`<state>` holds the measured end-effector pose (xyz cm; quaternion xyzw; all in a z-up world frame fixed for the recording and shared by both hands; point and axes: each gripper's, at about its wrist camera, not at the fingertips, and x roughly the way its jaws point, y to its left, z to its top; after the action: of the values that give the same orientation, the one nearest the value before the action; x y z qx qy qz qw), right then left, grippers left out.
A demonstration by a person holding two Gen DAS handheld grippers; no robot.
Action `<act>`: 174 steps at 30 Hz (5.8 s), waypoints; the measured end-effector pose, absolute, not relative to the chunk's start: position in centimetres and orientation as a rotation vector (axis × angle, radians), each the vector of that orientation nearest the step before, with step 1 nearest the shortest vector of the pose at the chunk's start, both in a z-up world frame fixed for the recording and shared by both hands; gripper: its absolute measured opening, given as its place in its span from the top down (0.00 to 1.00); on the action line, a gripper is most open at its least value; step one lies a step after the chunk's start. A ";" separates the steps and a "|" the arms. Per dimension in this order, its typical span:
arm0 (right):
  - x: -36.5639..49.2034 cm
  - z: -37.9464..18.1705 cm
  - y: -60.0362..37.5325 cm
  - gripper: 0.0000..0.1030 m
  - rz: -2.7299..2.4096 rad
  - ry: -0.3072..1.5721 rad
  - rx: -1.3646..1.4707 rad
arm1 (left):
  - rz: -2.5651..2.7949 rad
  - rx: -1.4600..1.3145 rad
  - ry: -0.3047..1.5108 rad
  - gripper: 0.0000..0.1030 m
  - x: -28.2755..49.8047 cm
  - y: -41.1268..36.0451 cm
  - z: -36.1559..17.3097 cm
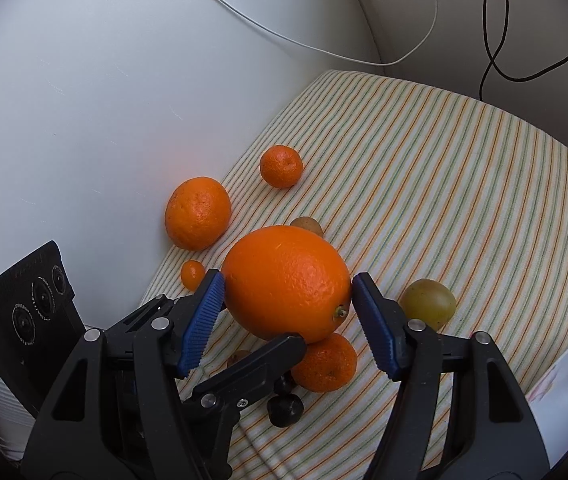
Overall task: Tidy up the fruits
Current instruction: 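Lift the large orange with the right tool and carry it over the plate, then lower the orange onto the plate and open the right tool, then close the right tool on the tangerine while the left tool grips the kiwi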
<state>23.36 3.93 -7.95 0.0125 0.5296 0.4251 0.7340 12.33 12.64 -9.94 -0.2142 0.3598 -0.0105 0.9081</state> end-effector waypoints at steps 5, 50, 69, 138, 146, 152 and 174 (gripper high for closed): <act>22.6 -6.5 2.8 0.33 0.935 1.137 0.042 | -0.026 -0.416 0.717 0.33 11.6 11.8 -8.8; 21.9 -5.0 -20.5 0.33 0.667 1.066 0.256 | -0.327 -0.231 0.794 0.33 15.8 -6.9 -7.4; 23.3 -7.1 -21.9 0.33 0.640 1.109 0.309 | -0.332 -0.209 0.848 0.33 17.6 -8.4 -8.7; 12.8 -3.6 -6.9 0.32 0.795 0.871 -0.075 | 0.015 -0.270 0.755 0.53 3.5 11.7 -10.2; 15.0 -6.4 -4.2 0.45 0.831 0.990 -0.028 | -0.023 -0.286 0.770 0.62 4.8 11.8 -11.0; 17.2 -8.6 -2.8 0.46 0.822 1.085 0.059 | -0.034 -0.318 0.779 0.65 5.8 12.4 -11.4; 20.3 -12.0 0.1 0.46 0.803 1.201 0.091 | -0.041 -0.310 0.814 0.71 7.8 12.0 -12.8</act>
<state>20.34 0.06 -12.02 0.0417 0.5494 0.3672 0.7494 7.79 12.04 -12.80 -0.1503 0.3942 -0.0196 0.9065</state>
